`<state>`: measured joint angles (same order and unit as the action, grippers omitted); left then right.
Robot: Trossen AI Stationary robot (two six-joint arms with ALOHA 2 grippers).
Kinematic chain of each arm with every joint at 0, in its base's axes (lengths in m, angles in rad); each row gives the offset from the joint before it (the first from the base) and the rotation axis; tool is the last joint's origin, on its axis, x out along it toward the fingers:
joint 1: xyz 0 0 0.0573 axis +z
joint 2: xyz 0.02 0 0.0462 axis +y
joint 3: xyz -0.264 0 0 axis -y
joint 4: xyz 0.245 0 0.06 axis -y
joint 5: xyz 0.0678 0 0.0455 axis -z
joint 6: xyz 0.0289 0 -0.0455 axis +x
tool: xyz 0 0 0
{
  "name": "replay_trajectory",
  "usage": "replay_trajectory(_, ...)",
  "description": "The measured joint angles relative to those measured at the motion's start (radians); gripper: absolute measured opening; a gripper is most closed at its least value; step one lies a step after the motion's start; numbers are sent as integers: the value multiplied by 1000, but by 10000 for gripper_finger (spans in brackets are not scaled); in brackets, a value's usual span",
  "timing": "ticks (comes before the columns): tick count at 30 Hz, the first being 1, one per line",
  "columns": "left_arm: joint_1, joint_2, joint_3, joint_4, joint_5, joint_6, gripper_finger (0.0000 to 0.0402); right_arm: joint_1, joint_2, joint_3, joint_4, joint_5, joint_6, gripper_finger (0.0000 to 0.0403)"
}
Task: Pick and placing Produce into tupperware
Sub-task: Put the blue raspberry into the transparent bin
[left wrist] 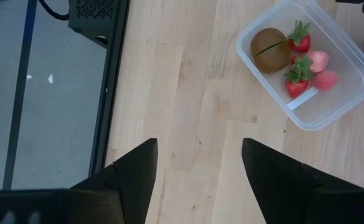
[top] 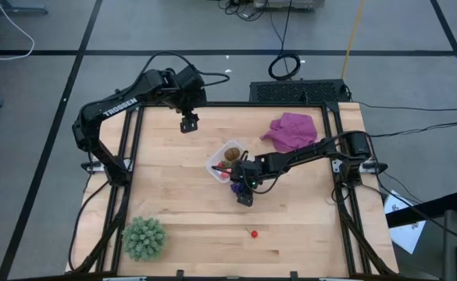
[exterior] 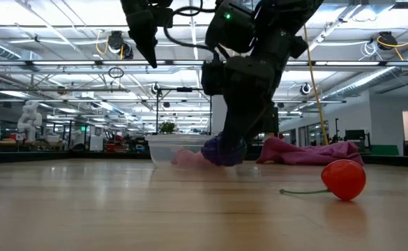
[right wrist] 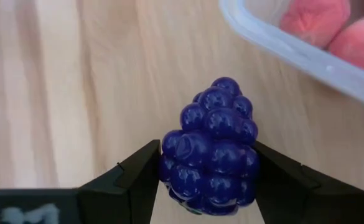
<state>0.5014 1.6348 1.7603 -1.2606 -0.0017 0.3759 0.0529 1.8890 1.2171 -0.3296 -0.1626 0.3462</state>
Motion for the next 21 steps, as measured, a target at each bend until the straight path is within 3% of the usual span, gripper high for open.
replay_trajectory(13, 0, 0, 0, 0, 0, -5, 239, 12, -114, 0, 15, 2, -4, 208)
replay_trajectory(21, 0, 0, 0, 33, 0, 12, 239, -66, -140, 12, 105, 6, -90, 208)
